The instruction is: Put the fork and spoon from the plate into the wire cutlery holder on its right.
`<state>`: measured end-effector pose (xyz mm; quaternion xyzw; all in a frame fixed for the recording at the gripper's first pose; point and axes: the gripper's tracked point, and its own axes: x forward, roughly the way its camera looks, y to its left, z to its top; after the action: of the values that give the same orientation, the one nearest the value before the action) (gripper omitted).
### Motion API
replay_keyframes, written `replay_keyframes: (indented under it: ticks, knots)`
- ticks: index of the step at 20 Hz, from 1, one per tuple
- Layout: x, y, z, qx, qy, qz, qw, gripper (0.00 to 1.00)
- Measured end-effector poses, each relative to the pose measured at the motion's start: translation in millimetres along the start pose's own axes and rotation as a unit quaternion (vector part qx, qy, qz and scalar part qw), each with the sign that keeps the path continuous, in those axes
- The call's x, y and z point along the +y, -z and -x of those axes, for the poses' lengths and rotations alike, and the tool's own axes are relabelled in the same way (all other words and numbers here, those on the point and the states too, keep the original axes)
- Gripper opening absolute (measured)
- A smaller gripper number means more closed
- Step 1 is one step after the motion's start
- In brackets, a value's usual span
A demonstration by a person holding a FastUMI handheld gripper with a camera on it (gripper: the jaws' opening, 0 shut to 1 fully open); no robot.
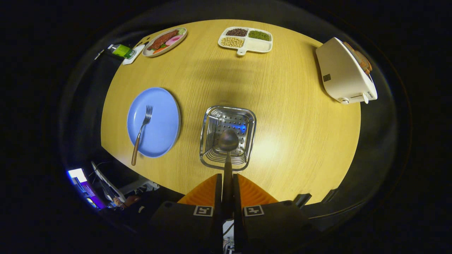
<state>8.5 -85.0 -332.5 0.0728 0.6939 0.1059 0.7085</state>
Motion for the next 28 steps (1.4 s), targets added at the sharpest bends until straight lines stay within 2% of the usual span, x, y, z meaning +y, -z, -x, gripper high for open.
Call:
replay_keyframes:
  ticks: [7,8,12,15,22,26,28]
  knots:
    - [-7.4,-33.3,27.4,-0.128,0.012,-0.021,0.992,0.45]
    - [0.3,-38.6,37.0,-0.146,0.003,-0.024,0.989,0.49]
    - [58.0,-39.7,69.5,-0.183,-0.049,-0.016,0.982,0.49]
    - [111.6,-32.3,66.2,-0.179,-0.08,-0.011,0.981,0.5]
    - [218.0,-17.4,-7.1,-0.13,-0.124,-0.021,0.984,0.49]
    - [252.9,-20.9,-54.8,-0.097,-0.13,-0.049,0.986,0.49]
    - [255.9,-27.5,-71.6,-0.085,-0.115,-0.057,0.988,0.5]
